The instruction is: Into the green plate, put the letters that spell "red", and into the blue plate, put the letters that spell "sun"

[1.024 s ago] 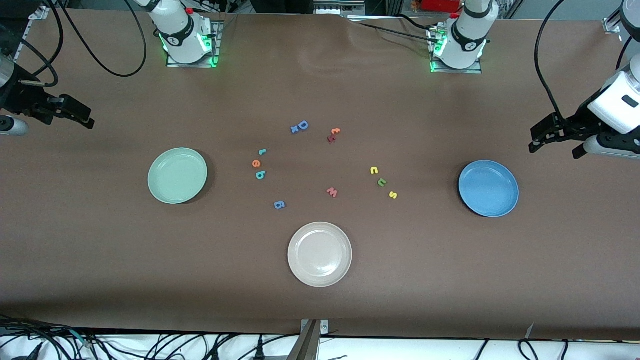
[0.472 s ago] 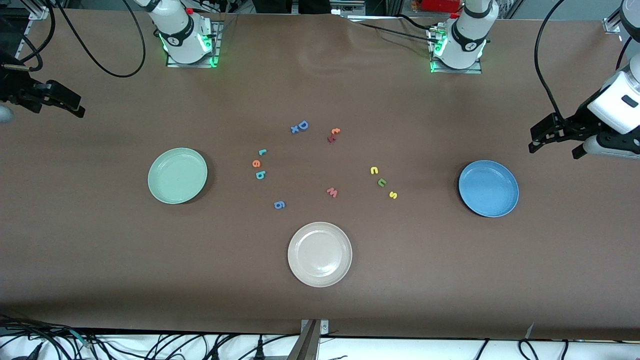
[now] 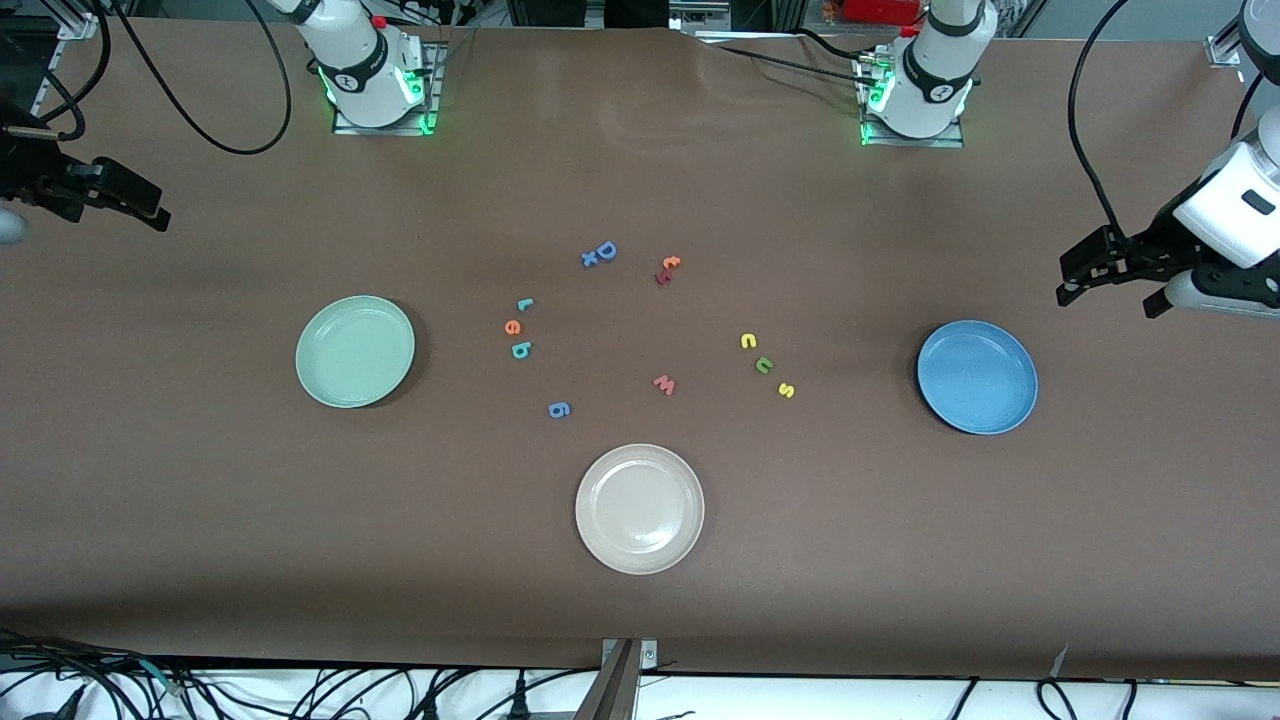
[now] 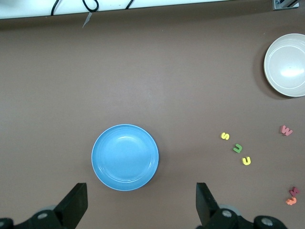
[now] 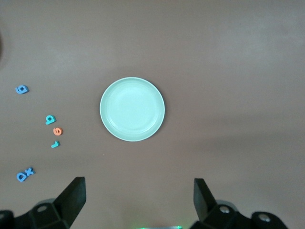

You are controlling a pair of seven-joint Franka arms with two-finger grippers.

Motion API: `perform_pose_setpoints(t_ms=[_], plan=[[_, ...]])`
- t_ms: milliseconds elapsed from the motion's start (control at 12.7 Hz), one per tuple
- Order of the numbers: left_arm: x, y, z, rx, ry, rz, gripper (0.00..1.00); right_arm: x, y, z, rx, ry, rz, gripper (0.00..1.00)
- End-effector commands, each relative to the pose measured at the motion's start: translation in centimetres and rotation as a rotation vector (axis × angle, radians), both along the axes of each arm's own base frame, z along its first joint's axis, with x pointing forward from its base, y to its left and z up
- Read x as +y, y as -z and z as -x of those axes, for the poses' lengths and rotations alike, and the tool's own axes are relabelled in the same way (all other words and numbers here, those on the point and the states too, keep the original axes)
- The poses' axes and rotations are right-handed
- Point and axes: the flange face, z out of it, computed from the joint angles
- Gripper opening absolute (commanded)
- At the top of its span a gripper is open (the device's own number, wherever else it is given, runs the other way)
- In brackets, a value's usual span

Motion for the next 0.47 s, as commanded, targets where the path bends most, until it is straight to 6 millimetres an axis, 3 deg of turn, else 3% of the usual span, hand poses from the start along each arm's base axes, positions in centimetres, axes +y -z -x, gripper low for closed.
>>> perform_pose_setpoints(t_ms=[0,394], plan=[[-0.22,-0.64,-0.20,0.003,-0.002,0.016,1.00,-0.31,-0.22,0.17,0.025,-0.010,-0.005,1.00],[-0.22,-0.64,-0.20,0.003,-0.002,0.016,1.00,0.11,-0.27,0.20,0.026,-0.013,-0.005,1.00]])
